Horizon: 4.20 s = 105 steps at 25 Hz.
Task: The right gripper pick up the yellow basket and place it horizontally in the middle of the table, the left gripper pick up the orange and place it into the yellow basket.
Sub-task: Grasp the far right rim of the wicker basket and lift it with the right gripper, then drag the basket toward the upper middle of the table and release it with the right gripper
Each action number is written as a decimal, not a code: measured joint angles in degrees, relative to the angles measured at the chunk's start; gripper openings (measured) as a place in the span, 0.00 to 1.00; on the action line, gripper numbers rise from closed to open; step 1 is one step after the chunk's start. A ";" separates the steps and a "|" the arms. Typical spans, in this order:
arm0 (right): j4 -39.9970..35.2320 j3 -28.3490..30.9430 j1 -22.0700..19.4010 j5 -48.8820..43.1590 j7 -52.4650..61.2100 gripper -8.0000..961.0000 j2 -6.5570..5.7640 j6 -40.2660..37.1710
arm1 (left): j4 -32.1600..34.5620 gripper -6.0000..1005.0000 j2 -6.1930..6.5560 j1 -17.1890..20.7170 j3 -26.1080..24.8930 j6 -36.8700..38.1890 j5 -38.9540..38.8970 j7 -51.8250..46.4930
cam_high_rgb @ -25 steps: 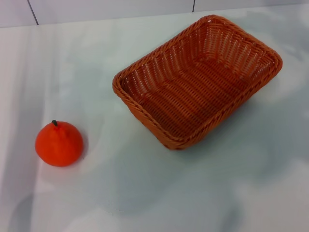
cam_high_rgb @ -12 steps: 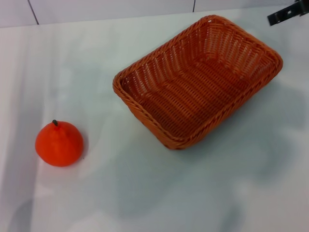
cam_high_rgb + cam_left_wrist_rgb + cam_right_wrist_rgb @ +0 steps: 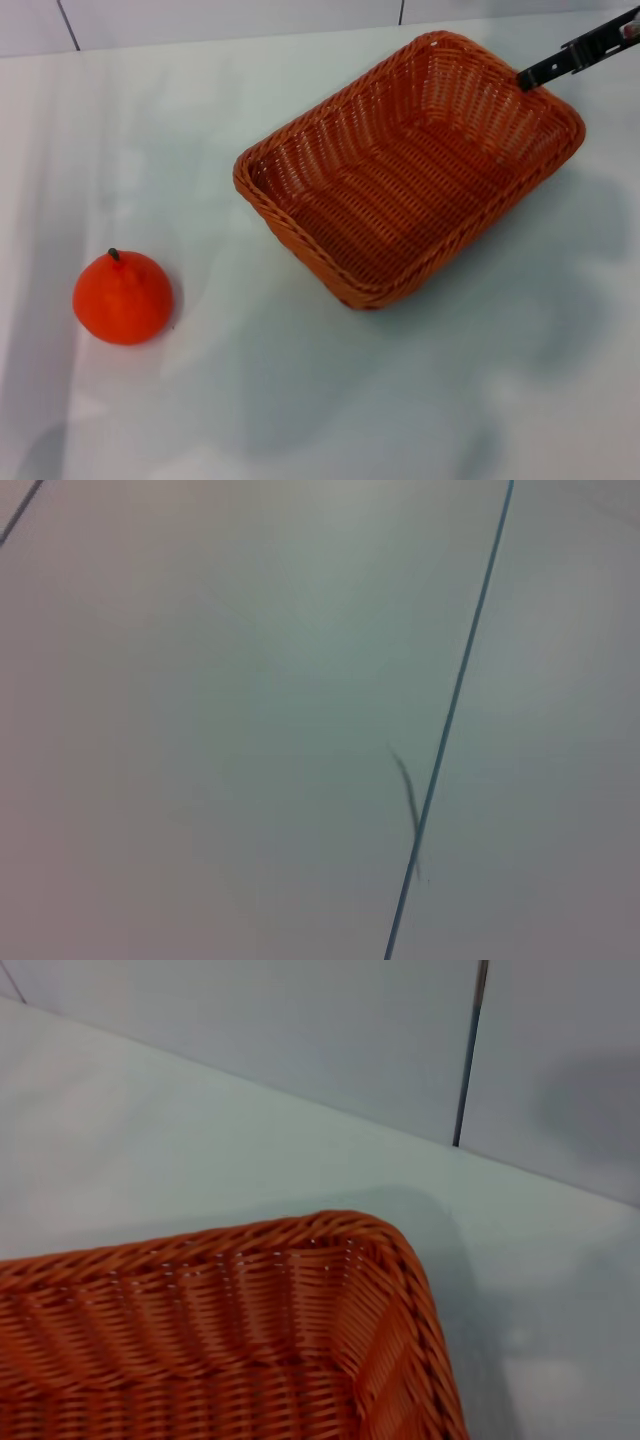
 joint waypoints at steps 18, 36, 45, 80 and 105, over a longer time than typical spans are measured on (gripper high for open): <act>11.34 -0.85 -0.36 1.21 -1.37 0.79 1.41 -13.11 | 0.02 0.67 -0.07 -0.61 0.00 -0.64 -0.53 -0.92; 9.61 -0.32 -5.73 15.94 -2.41 0.24 -0.19 -7.15 | 0.02 0.67 -0.07 -0.59 -0.68 -1.36 -0.53 -1.04; 7.10 4.85 -12.30 36.70 -5.50 0.22 -0.75 0.21 | 0.02 0.67 -0.07 -1.13 -2.15 -2.92 -0.41 -1.04; 36.57 9.11 -14.76 61.43 -19.12 0.23 5.86 -18.58 | 0.54 0.68 0.11 -2.31 -3.25 -5.85 -0.53 -1.03; 39.92 9.21 -15.05 63.14 -20.84 0.29 5.95 -20.81 | 0.30 0.69 0.01 -2.05 -3.70 -5.86 -0.51 -1.03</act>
